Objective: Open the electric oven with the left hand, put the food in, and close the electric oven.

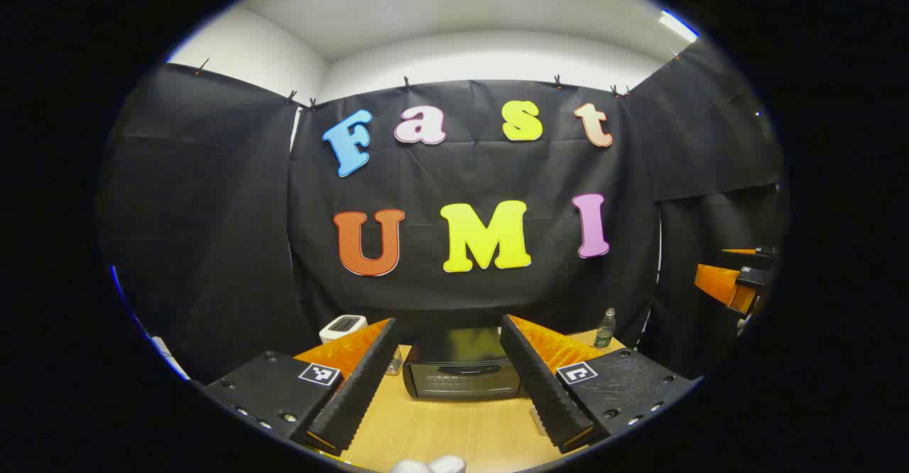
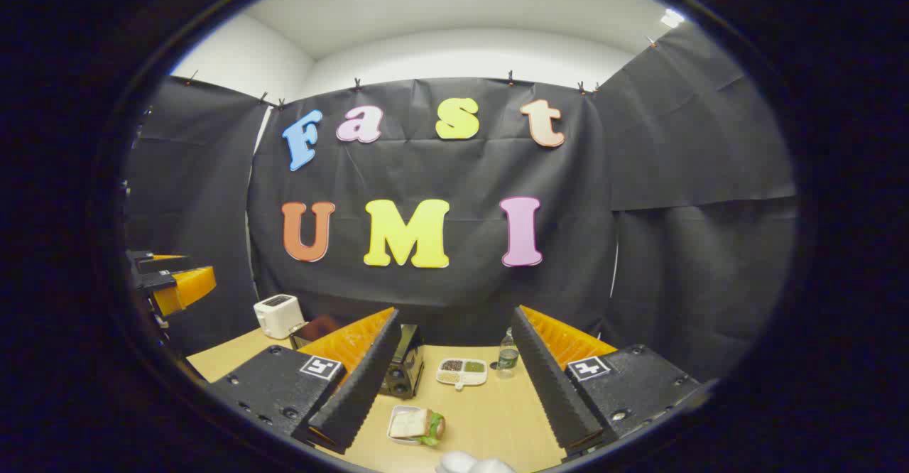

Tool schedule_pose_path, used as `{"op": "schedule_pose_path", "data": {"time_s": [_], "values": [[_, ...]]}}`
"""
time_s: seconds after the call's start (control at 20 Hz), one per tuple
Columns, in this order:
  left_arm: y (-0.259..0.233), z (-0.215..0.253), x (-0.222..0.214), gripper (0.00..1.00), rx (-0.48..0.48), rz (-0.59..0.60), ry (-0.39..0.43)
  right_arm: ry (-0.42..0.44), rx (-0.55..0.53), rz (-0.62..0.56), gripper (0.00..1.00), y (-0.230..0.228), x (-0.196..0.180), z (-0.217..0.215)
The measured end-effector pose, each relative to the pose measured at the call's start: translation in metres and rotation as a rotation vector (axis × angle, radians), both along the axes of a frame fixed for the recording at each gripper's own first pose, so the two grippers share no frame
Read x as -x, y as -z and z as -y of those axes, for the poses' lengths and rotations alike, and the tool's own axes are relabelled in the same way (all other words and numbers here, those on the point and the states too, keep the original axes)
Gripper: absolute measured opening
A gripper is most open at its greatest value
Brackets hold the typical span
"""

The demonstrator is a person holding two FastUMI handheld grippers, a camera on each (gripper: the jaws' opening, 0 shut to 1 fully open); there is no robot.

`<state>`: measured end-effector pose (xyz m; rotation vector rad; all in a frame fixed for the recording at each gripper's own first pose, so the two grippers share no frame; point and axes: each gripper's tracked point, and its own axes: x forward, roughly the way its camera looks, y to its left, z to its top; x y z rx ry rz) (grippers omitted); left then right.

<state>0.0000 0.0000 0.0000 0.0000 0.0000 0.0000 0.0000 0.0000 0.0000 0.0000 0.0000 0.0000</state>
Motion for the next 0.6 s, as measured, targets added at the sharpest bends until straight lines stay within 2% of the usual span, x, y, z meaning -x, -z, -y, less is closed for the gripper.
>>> {"op": "schedule_pose_path", "data": {"time_s": [0.6], "values": [[0.013,-0.001,-0.025,0.95,-0.021,-0.012,0.005,0.016,0.005,-0.023,1.0,0.008,-0.02,-0.001]]}}
